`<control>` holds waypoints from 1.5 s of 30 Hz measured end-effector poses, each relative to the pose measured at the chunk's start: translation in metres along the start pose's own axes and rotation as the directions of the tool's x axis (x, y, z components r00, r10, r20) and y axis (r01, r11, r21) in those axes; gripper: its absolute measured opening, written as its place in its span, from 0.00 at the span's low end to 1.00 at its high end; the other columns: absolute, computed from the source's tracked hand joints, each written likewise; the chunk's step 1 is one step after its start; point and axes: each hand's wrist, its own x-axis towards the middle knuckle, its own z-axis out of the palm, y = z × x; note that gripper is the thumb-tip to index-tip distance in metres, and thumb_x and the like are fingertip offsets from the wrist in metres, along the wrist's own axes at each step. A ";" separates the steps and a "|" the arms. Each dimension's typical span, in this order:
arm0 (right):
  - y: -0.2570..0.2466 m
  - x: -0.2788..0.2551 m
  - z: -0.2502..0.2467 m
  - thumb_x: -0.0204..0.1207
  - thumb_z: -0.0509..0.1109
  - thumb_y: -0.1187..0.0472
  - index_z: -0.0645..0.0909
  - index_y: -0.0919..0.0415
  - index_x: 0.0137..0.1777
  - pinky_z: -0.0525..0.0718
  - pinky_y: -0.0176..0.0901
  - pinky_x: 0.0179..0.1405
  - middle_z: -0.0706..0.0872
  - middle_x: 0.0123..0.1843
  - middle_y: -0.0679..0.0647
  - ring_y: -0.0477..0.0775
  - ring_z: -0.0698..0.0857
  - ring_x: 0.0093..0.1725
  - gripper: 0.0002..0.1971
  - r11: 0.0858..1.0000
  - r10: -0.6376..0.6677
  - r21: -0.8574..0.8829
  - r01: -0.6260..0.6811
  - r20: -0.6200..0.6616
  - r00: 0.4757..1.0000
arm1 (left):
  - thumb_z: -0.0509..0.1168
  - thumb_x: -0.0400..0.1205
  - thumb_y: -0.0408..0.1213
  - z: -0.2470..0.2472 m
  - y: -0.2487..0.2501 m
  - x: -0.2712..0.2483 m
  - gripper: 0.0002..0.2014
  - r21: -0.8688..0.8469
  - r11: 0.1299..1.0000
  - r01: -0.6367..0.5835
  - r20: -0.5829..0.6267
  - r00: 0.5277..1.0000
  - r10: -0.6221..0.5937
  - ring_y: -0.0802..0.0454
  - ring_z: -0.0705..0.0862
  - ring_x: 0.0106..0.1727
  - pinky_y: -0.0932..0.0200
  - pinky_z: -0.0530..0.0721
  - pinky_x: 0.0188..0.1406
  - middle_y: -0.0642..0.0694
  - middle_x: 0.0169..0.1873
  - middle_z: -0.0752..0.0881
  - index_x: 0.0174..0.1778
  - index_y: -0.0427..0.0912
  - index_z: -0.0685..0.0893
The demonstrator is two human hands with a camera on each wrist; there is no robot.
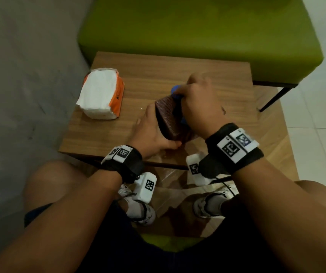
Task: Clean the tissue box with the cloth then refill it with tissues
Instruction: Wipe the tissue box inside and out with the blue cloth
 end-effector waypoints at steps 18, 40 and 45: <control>0.040 0.009 -0.021 0.75 0.74 0.71 0.92 0.56 0.65 0.82 0.59 0.52 0.80 0.57 0.63 0.73 0.81 0.60 0.20 0.996 0.058 -0.074 -0.054 0.061 0.996 | 0.89 0.56 0.59 -0.020 -0.005 0.003 0.63 -0.023 0.999 -0.023 0.125 0.992 0.026 0.45 0.75 0.82 0.34 0.77 0.80 0.55 0.80 0.76 0.84 0.60 0.58; 0.007 -0.011 0.001 0.82 0.56 0.56 0.92 0.57 0.64 0.81 0.58 0.50 0.80 0.54 0.64 0.68 0.79 0.58 0.23 0.992 -0.117 -0.041 0.119 0.051 0.992 | 0.85 0.60 0.62 -0.048 0.028 0.025 0.64 0.327 0.907 -0.265 0.186 0.959 0.214 0.38 0.75 0.76 0.36 0.78 0.75 0.48 0.78 0.69 0.90 0.48 0.62; 0.030 0.000 -0.006 0.75 0.53 0.56 0.94 0.56 0.60 0.80 0.58 0.49 0.81 0.52 0.64 0.70 0.81 0.57 0.28 0.999 0.029 0.022 -0.027 -0.059 0.998 | 0.86 0.57 0.60 -0.047 0.023 0.020 0.60 0.262 0.928 -0.264 0.153 0.961 0.230 0.44 0.77 0.73 0.35 0.79 0.75 0.48 0.73 0.73 0.85 0.48 0.67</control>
